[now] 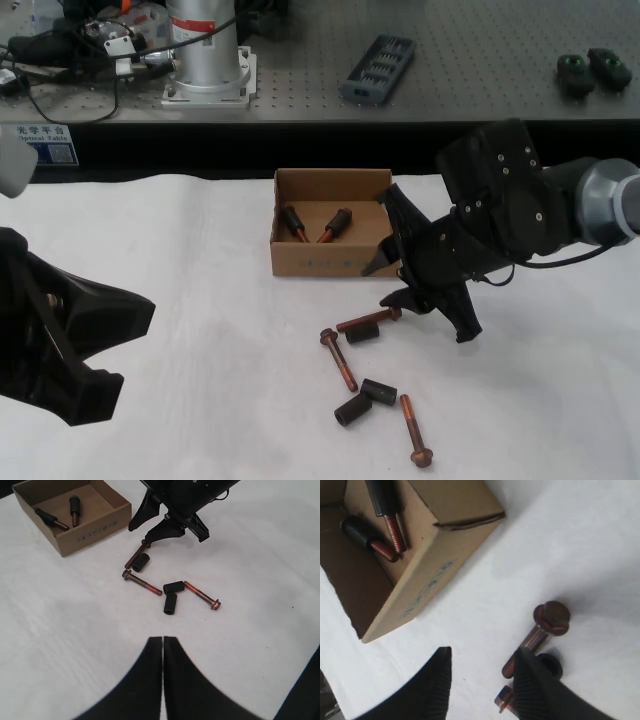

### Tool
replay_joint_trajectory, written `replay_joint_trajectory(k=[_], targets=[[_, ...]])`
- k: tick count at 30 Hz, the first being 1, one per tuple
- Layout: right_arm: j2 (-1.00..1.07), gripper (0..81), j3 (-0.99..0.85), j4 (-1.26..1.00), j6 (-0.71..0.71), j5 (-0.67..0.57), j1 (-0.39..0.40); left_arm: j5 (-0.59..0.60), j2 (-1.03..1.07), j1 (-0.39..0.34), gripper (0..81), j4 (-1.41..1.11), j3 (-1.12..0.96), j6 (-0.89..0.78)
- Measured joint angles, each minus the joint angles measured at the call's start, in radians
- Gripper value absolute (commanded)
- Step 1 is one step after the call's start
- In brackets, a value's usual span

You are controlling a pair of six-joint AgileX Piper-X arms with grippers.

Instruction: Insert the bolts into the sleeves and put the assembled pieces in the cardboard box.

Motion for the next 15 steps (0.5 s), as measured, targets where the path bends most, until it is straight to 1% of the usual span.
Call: replay_joint_trajectory(k=[3,15], targets=[[0.000,23.9,0.000,0.036,0.000,0.001,0.000,0.000,0.000,0.000,0.7,0.000,0.000,0.000],[0.000,24.1,0.000,0.068,0.000,0.054,0.000,0.000,0.000,0.000,0.7,0.000,0.000,0.000]])
